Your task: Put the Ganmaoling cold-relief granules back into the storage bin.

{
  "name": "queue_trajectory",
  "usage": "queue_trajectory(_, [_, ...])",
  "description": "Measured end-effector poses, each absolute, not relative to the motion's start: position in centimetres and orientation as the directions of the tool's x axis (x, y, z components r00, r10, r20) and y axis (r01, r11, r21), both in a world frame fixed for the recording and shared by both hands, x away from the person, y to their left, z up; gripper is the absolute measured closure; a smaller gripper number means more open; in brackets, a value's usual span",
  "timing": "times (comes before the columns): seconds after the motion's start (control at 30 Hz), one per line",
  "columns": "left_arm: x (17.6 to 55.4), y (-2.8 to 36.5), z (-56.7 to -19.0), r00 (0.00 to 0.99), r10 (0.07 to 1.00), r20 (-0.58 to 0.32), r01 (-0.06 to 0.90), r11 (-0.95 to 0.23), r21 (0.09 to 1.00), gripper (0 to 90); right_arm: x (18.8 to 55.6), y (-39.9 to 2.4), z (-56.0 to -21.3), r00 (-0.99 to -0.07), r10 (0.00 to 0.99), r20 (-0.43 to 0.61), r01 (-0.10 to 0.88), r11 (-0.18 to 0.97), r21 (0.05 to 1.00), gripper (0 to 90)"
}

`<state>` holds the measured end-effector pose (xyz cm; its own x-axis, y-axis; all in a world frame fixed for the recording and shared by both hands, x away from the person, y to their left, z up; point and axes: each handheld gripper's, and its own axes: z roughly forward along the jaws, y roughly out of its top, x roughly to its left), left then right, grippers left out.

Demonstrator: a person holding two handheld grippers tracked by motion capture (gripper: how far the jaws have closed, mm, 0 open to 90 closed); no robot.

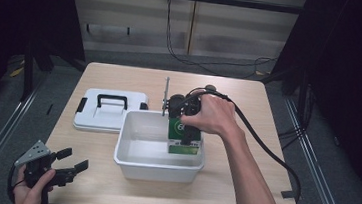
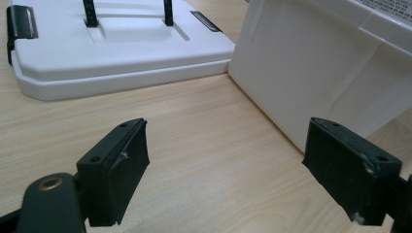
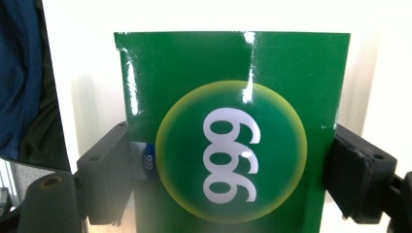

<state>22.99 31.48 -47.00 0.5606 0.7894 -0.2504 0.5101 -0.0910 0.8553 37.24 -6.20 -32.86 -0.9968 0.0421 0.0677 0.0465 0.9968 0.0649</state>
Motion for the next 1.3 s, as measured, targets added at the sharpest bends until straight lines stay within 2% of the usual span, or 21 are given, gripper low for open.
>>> queue_trajectory(0.77, [23.0,31.5,-47.1,0.558,0.789,-0.256,0.514,-0.087,0.853,16.0,37.5,-6.8,-36.8,-0.993,0.065,0.095,0.072,0.995,0.075,15.9])
queue_trajectory(0.87, [23.0,31.5,-47.0,0.558,0.79,-0.255,0.514,-0.088,0.853,16.0,37.5,-6.7,-36.9,-0.994,0.062,0.085,0.067,0.996,0.053,15.8])
queue_trajectory(1.3, [23.0,31.5,-47.0,0.556,0.79,-0.257,0.516,-0.085,0.852,16.0,37.3,-6.9,-38.4,-0.992,0.084,0.095,0.092,0.993,0.077,15.6])
